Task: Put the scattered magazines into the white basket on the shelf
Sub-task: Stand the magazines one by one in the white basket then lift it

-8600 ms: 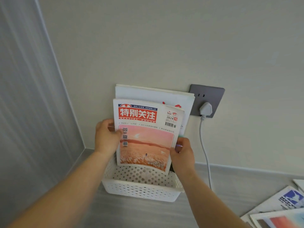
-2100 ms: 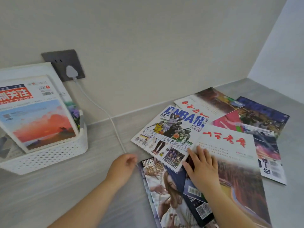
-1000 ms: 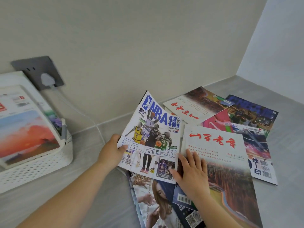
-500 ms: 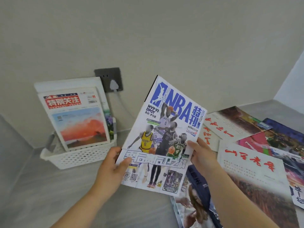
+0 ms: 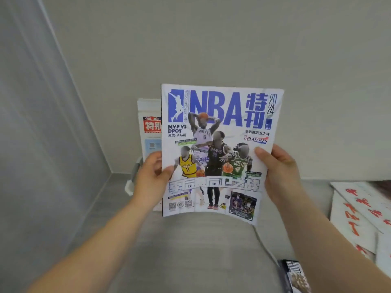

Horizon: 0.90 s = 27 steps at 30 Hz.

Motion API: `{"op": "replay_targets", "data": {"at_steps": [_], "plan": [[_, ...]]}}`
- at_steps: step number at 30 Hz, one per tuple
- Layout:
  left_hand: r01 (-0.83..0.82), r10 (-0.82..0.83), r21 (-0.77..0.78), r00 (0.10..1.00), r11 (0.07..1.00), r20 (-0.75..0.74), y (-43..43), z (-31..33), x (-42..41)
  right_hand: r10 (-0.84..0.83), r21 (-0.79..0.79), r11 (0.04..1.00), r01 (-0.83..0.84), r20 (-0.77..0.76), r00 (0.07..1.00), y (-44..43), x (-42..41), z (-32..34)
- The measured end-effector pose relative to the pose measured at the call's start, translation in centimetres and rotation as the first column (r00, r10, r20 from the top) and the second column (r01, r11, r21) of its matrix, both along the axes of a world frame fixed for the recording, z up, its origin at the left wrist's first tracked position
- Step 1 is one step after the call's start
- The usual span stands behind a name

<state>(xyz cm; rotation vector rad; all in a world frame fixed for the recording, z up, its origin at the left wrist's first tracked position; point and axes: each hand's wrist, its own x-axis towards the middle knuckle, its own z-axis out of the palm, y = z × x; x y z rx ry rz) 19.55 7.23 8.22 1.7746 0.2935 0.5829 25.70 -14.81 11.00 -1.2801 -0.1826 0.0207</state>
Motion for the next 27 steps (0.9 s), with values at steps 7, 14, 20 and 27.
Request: {"op": "replay_targets", "data": {"at_steps": [7,14,20,27], "plan": [[-0.17,0.167,0.03,0.983,0.985,0.074,5.8,2.4,3.8,0.005,-0.125,0.992,0.009,0.108,0.994,5.1,3.7,2.4],[-0.24,0.24,0.031,0.971,0.97,0.01,8.7,0.3,4.9,0.089,-0.05,0.995,-0.087,0.039,0.995,9.2,5.7,1.0],[-0.267,0.268,0.019,0.961,0.963,-0.066,10.0,-1.2,5.4,0.132,-0.08,0.988,-0.135,-0.049,0.99,10.9,7.2,-0.7],[-0.205,0.214,0.064,0.956,0.977,-0.201,9.3,-4.5,6.6,0.078,-0.124,0.987,-0.105,-0.202,0.976,10.2,7.3,-5.0]]}}
